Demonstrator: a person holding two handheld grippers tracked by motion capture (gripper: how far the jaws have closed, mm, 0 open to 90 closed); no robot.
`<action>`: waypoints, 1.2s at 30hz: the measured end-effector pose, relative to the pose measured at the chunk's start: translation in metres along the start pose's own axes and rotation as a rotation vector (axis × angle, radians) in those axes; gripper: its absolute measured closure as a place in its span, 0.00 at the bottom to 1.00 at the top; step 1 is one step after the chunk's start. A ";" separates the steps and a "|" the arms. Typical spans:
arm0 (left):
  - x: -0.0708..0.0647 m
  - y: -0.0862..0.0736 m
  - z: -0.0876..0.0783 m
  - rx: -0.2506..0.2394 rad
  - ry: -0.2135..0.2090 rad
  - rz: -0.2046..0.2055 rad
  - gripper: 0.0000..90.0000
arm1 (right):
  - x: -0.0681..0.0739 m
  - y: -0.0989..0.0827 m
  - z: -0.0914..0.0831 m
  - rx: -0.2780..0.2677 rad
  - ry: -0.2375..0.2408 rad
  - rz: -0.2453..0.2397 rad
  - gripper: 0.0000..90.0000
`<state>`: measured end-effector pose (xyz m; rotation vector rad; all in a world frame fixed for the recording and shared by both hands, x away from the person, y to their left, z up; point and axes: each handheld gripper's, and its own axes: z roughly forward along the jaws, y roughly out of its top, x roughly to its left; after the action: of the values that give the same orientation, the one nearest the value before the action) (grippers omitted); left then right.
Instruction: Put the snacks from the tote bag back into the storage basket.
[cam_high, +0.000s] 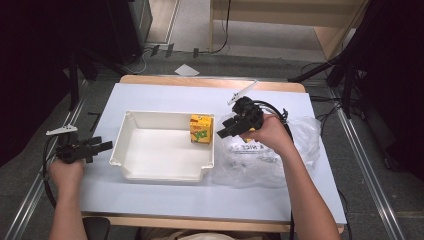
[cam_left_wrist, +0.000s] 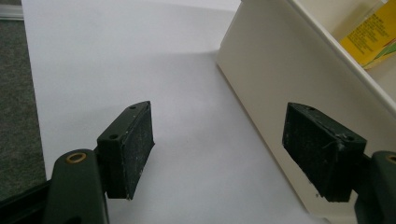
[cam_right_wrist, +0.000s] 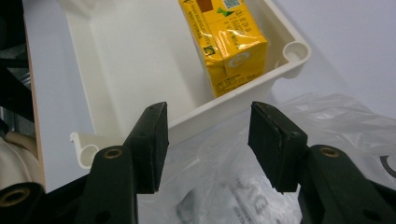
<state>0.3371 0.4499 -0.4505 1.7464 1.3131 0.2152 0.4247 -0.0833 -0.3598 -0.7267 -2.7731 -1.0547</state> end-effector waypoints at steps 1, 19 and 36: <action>0.000 0.000 0.000 -0.001 0.000 0.001 0.29 | -0.002 -0.001 -0.001 -0.008 -0.001 -0.001 0.54; 0.000 0.000 0.001 0.000 0.001 -0.003 0.29 | -0.029 -0.022 -0.027 -0.061 -0.077 0.053 0.40; 0.000 0.000 0.003 0.013 0.004 -0.007 0.29 | -0.054 -0.043 -0.043 -0.072 -0.133 0.124 0.37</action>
<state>0.3390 0.4482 -0.4525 1.7530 1.3265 0.2067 0.4486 -0.1607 -0.3658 -0.9989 -2.7667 -1.1253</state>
